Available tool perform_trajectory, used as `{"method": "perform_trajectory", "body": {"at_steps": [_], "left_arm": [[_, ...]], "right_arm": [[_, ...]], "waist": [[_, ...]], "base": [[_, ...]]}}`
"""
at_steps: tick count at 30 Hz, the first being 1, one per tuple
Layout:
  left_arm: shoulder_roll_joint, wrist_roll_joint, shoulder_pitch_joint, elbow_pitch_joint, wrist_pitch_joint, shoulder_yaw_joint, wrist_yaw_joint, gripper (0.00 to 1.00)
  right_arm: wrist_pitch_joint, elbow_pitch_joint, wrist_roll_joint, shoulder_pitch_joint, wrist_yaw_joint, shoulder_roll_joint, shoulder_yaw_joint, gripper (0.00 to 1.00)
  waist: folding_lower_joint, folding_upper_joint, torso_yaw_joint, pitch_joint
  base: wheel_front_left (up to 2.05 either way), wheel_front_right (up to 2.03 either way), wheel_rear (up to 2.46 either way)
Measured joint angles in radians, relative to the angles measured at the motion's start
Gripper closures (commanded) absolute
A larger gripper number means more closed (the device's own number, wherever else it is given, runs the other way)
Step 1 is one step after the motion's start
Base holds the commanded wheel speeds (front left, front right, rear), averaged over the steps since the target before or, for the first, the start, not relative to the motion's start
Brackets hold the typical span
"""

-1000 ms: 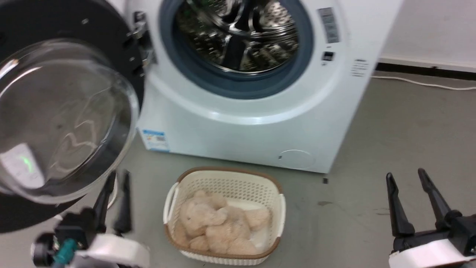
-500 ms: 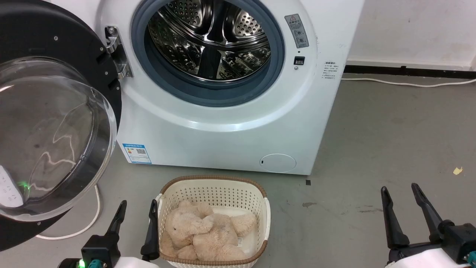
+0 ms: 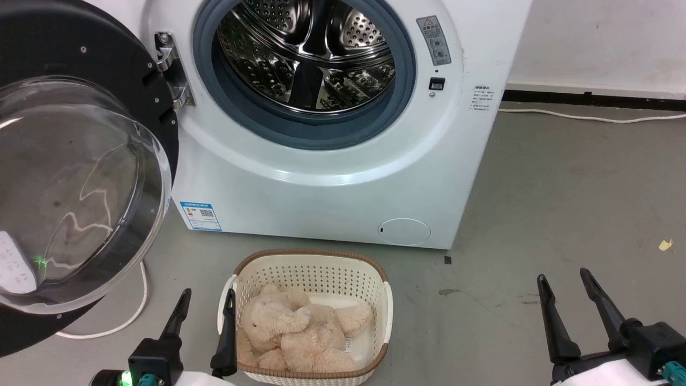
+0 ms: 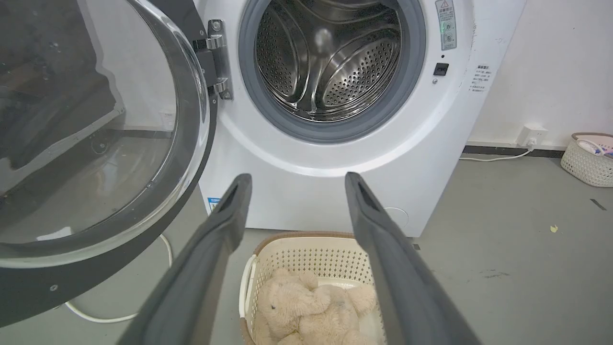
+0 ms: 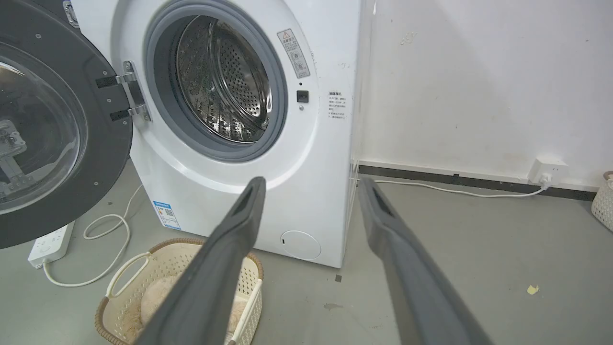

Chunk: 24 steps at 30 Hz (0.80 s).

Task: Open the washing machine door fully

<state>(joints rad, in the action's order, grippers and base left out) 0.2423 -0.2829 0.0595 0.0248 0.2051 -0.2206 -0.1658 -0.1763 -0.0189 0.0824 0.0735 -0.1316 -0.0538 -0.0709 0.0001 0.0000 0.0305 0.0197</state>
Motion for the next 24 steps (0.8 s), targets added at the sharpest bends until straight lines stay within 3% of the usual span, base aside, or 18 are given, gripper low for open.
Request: {"method": "perform_trajectory", "body": {"at_steps": [6,7,24], "left_arm": [[0.002,0.000,-0.003,0.000,-0.004,-0.013,-0.003,0.00],[0.002,0.000,-0.003,0.000,-0.008,-0.014,-0.004,1.00],[-0.014,0.021,-0.002,-0.001,-0.030,0.007,0.011,1.00]], "right_arm": [[0.000,0.008,0.008,0.000,0.000,0.000,0.000,0.00],[0.000,0.009,0.008,0.000,0.000,0.000,0.000,1.00],[0.016,0.009,0.003,-0.001,0.000,0.000,0.006,1.00]], "waist": [[-0.0001,0.0000,0.002,0.002],[0.0000,0.0000,0.002,0.002],[0.0000,0.0000,-0.001,0.000]], "base": [[0.00,0.00,0.00],[0.00,0.00,0.00],[0.00,0.00,0.00]]}}
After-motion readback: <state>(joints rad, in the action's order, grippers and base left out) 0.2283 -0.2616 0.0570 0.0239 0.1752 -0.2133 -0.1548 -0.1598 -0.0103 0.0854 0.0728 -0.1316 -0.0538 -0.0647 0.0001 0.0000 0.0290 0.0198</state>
